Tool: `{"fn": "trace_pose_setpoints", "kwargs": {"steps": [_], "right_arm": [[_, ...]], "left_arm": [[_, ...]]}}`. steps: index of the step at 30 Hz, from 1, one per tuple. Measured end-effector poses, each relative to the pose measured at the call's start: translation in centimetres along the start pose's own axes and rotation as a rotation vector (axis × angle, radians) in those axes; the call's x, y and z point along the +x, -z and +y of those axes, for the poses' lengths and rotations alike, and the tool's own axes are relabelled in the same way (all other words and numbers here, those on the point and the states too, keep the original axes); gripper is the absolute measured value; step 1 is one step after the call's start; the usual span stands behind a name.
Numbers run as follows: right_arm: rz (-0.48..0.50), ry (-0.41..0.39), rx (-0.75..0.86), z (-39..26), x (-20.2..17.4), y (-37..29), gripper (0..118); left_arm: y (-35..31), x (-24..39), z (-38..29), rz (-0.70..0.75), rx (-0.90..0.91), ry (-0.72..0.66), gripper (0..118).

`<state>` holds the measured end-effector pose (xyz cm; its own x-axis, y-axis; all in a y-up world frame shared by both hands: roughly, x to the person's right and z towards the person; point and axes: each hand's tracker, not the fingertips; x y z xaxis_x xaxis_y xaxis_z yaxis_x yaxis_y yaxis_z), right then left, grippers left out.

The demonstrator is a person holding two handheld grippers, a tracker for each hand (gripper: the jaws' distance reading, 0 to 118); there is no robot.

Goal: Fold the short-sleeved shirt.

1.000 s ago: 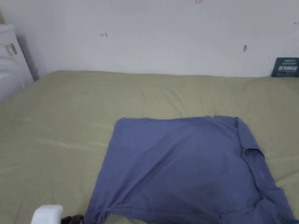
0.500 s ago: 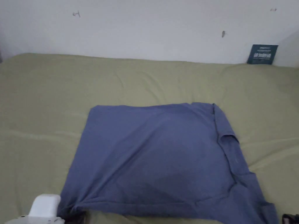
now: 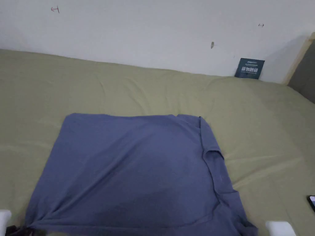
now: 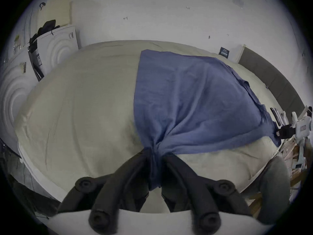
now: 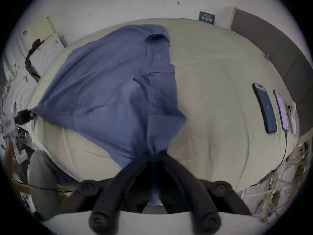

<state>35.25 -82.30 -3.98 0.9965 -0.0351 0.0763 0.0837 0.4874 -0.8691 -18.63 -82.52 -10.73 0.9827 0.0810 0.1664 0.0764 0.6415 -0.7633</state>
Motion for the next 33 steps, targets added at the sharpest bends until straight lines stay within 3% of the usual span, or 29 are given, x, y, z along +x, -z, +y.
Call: {"fn": "trace_pose_setpoints", "kwargs": {"steps": [5,15,25,30,31,32,33], "right_arm": [[-0.046,-0.056,0.131,-0.2,-1.1,-2.4,4],[-0.015,-0.018,0.262,4.9,-0.1,-5.9,4],[0.023,0.019,0.219,15.6,1.8,1.4,4],[0.02,0.075,0.168,18.5,2.6,5.5,4],[0.023,0.089,0.171,18.7,2.9,6.0,5],[0.038,0.109,0.193,18.7,3.1,6.3,8],[0.032,0.117,0.201,18.6,3.2,6.4,29]], "left_arm": [[-1.0,-0.2,0.1,-0.004,0.016,-0.007,13],[-2.7,-0.7,4.2,-0.072,0.06,0.027,13],[4.6,-2.1,14.2,-0.16,-0.113,-0.021,13],[9.4,-2.7,16.1,-0.11,-0.184,-0.05,14],[10.0,-2.8,16.2,-0.111,-0.19,-0.056,19],[10.3,-2.9,16.2,-0.102,-0.181,-0.062,37],[10.9,-3.5,16.1,-0.092,-0.164,-0.081,73]]}}
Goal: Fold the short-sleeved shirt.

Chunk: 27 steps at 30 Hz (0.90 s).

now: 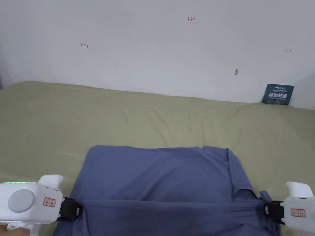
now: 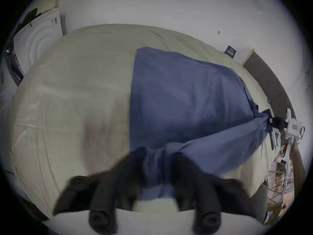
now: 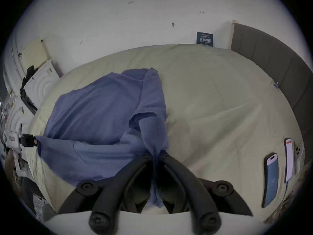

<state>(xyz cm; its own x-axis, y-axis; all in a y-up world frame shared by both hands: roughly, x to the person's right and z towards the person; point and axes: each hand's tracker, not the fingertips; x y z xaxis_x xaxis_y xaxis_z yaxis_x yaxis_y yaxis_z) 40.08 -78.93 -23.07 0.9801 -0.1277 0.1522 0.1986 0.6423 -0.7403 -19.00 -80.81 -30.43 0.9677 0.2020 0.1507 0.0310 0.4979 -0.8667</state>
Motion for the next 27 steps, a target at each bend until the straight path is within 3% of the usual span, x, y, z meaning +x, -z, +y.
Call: {"fn": "trace_pose_setpoints", "kwargs": {"steps": [1,2,3,5,8,11,12,13,14,15,16,20,23,24,25,27], "right_arm": [[-0.028,0.008,0.016,-0.1,0.0,-0.2,57],[-0.053,0.008,0.039,-0.2,0.1,-0.3,83],[-0.051,0.015,0.046,-0.4,0.3,-0.9,93],[-0.004,0.047,0.147,-1.1,0.7,-3.2,88],[0.039,0.015,0.248,-2.8,0.0,-7.2,88],[0.066,-0.044,0.283,-5.7,-1.7,-11.7,72],[0.076,-0.061,0.292,-6.8,-1.3,-11.9,72],[0.068,-0.071,0.287,-7.8,-1.0,-11.8,53],[0.031,-0.09,0.28,-8.8,-1.8,-12.4,25],[-0.032,-0.116,0.256,-10.0,-2.5,-12.8,0],[-0.064,-0.13,0.281,-10.9,-3.1,-13.2,0],[0.014,-0.103,0.214,-12.9,-3.6,-12.7,0],[0.016,-0.111,0.185,-12.7,-3.6,-11.9,0],[0.011,-0.119,0.186,-12.5,-3.7,-11.7,0],[0.012,-0.121,0.183,-12.2,-3.6,-11.5,0],[0.025,-0.115,0.18,-11.8,-3.5,-11.2,0]], "left_arm": [[0.2,-0.3,0.0,0.02,0.005,-0.014,91],[0.0,-0.6,-0.1,0.072,0.02,-0.037,94],[-0.5,-1.0,-0.4,0.063,0.063,-0.07,94],[-2.7,-1.5,-1.3,0.018,0.118,-0.11,94],[-6.9,-0.7,-4.0,0.029,0.239,-0.105,93],[-10.5,1.0,-8.7,0.063,0.386,-0.067,90],[-11.4,1.7,-10.3,0.058,0.402,-0.062,90],[-11.9,2.2,-11.8,0.058,0.407,-0.058,81],[-12.2,2.8,-13.4,0.061,0.421,-0.054,60],[-12.1,3.4,-14.6,0.068,0.407,-0.05,14],[-11.9,3.8,-15.5,0.099,0.393,-0.038,1],[-10.5,3.7,-17.5,0.064,0.296,-0.041,1],[-9.2,3.5,-16.2,0.067,0.268,-0.052,1],[-8.6,3.1,-15.2,0.071,0.273,-0.062,10],[-8.3,2.9,-14.4,0.068,0.28,-0.073,30],[-7.0,2.6,-12.0,0.053,0.275,-0.096,84]]}}
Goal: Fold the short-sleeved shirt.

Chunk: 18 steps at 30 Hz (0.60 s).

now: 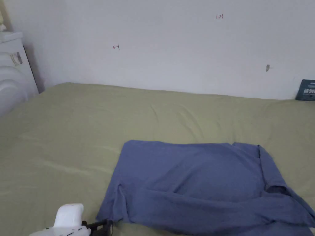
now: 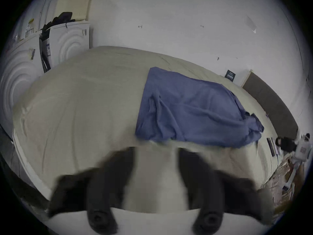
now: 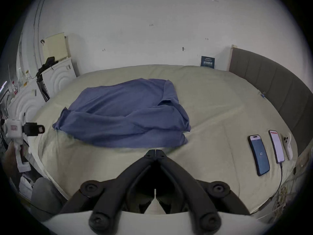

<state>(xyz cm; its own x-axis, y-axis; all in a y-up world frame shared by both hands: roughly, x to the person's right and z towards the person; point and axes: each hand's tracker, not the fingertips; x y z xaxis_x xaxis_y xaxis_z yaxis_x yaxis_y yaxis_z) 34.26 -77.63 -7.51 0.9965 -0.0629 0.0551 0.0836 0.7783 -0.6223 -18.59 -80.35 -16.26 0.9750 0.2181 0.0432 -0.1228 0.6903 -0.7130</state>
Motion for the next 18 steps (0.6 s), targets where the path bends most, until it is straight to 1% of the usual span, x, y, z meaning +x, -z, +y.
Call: {"fn": "trace_pose_setpoints", "kwargs": {"steps": [1,3,5,8,9,10,11,12,13,14,15,16,17,18], "right_arm": [[0.003,0.004,-0.005,0.1,0.1,0.2,0],[0.002,0.002,-0.011,0.3,0.2,0.5,0],[0.0,0.002,-0.017,0.4,0.6,0.9,0],[-0.005,-0.002,-0.032,0.7,1.0,1.5,0],[-0.009,-0.006,-0.035,0.9,1.0,1.6,0],[-0.013,-0.007,-0.037,1.2,1.1,1.7,0],[-0.017,-0.005,-0.039,1.4,1.4,2.0,0],[-0.019,-0.003,-0.041,1.7,1.8,2.5,0],[-0.022,-0.001,-0.042,1.9,2.1,3.0,0],[-0.026,0.006,-0.045,2.2,2.5,3.5,1],[-0.026,0.027,-0.061,2.5,3.2,4.4,1],[-0.02,0.053,-0.088,2.8,3.7,5.3,5],[-0.019,0.065,-0.118,3.0,4.2,6.4,21],[-0.023,0.066,-0.156,3.3,4.1,7.3,59]], "left_arm": [[0.8,0.0,0.8,-0.006,-0.004,-0.006,87],[2.6,0.3,2.3,-0.029,-0.011,-0.008,87],[4.2,0.9,3.3,-0.047,-0.041,0.029,87],[6.9,1.2,4.2,0.005,-0.073,0.075,87],[7.9,1.0,4.3,0.017,-0.092,0.07,86],[8.6,0.7,4.4,0.021,-0.112,0.057,83],[9.2,0.4,4.4,0.02,-0.145,0.029,76],[9.5,0.1,4.4,0.038,-0.16,0.0,54],[9.5,0.0,4.2,0.049,-0.149,-0.013,36],[9.3,0.0,4.1,0.087,-0.127,-0.013,36],[9.1,-0.2,4.1,0.096,-0.105,-0.002,31],[9.2,-0.5,4.3,0.037,-0.113,-0.015,24],[9.0,0.0,4.1,0.038,-0.124,-0.019,20],[9.0,0.3,4.1,0.052,-0.126,-0.011,17]]}}
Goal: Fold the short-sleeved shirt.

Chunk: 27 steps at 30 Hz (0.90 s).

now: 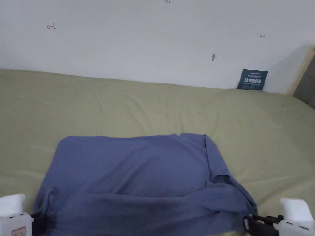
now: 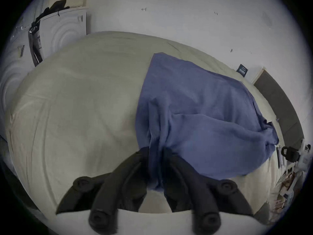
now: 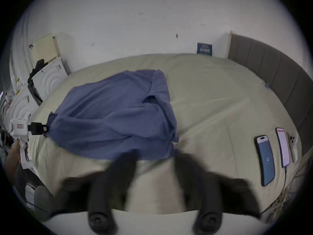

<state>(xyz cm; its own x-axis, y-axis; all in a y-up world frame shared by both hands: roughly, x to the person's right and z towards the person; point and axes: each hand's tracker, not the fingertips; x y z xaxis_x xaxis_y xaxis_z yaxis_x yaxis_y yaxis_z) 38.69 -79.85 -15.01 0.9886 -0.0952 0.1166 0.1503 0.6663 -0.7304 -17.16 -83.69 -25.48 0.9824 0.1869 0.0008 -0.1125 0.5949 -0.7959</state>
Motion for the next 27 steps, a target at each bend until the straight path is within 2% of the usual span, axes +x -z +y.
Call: {"fn": "trace_pose_setpoints", "kwargs": {"steps": [1,2,4,6,7,8,10,11,12,13,15,17,22,27], "right_arm": [[0.011,-0.01,-0.052,0.2,0.1,1.2,86],[0.015,-0.015,-0.083,0.4,0.3,2.1,96],[0.043,-0.019,-0.106,0.4,0.3,3.7,91],[0.009,-0.015,-0.104,0.4,0.2,5.5,91],[0.006,-0.005,-0.104,0.6,0.2,6.1,89],[0.018,0.032,-0.105,0.7,0.2,6.4,80],[0.091,0.083,-0.09,1.0,0.2,6.4,30],[0.085,0.08,-0.083,1.1,-0.1,6.1,11],[0.069,0.069,-0.076,1.1,-0.8,5.7,11],[0.012,0.036,-0.057,1.0,-1.5,5.4,11],[0.017,-0.029,-0.081,0.9,-2.4,5.0,10],[0.023,-0.019,-0.067,0.7,-2.5,3.7,10],[0.126,0.118,-0.019,1.2,-0.9,-0.1,10],[0.131,0.116,-0.017,0.8,0.1,-3.1,10]], "left_arm": [[0.0,0.2,0.0,0.007,0.004,0.024,16],[-0.1,0.3,-0.1,0.008,0.016,0.046,14],[-0.7,1.1,-0.3,0.011,0.015,0.051,13],[-0.9,0.7,-0.2,-0.009,0.019,0.016,13],[-0.3,0.3,-0.1,-0.015,0.014,0.005,13],[-0.3,0.1,-0.1,-0.015,0.014,-0.003,13],[-0.4,-0.2,-0.1,-0.027,0.01,-0.014,13],[-0.6,0.3,-0.1,-0.029,0.01,-0.014,13],[-0.6,0.3,-0.1,-0.032,0.009,-0.012,13],[-0.7,0.3,-0.2,-0.032,0.01,-0.013,13],[-0.7,0.1,0.1,-0.045,0.011,-0.016,12],[-1.4,-0.3,0.1,-0.069,0.015,-0.027,11],[-3.7,-1.0,0.3,-0.131,0.041,-0.039,11],[-6.5,-0.9,-0.1,-0.174,0.061,-0.048,11]]}}
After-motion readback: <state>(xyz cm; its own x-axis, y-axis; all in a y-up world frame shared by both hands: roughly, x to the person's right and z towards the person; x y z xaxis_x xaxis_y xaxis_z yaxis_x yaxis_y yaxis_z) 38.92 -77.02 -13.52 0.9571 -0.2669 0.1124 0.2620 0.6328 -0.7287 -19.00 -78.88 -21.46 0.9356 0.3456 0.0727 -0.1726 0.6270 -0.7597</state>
